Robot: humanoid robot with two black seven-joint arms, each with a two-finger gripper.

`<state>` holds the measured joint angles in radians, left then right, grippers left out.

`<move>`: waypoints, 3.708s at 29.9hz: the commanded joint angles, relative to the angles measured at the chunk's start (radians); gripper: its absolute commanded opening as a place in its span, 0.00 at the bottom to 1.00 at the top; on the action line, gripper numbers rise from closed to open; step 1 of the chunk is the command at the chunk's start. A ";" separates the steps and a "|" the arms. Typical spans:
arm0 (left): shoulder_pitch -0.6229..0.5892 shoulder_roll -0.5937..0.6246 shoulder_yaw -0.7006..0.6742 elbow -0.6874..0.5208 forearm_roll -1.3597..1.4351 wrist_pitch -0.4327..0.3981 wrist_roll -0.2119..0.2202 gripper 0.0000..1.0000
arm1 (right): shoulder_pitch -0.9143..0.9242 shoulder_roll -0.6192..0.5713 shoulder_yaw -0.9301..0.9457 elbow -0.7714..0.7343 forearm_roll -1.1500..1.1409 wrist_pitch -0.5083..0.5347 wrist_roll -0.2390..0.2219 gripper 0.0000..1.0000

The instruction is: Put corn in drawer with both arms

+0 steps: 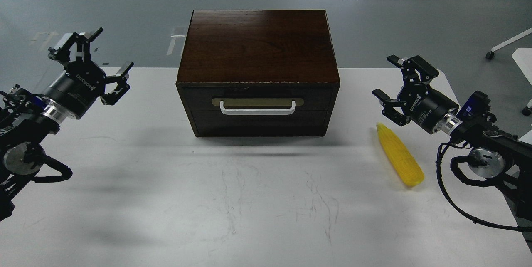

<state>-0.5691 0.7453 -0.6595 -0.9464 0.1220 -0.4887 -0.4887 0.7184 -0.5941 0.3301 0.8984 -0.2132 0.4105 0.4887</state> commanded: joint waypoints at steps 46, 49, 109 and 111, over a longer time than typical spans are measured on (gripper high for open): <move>-0.825 -0.330 0.613 -0.396 2.060 0.000 0.000 0.98 | -0.033 -0.015 0.041 -0.019 0.008 -0.009 0.000 1.00; -0.841 -0.336 0.653 -0.396 2.060 0.000 0.000 0.98 | -0.033 -0.015 0.041 -0.019 0.008 -0.009 0.000 1.00; -0.805 -0.366 0.801 -0.374 2.060 0.000 0.000 0.98 | -0.053 -0.016 0.060 -0.030 0.008 -0.009 0.000 1.00; -0.804 -0.357 0.802 -0.390 2.060 0.000 0.000 0.98 | -0.053 -0.016 0.060 -0.032 0.008 -0.009 0.000 1.00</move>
<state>-1.3750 0.3768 0.1385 -1.3133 2.1818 -0.4886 -0.4882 0.6657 -0.6104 0.3897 0.8681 -0.2056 0.4019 0.4887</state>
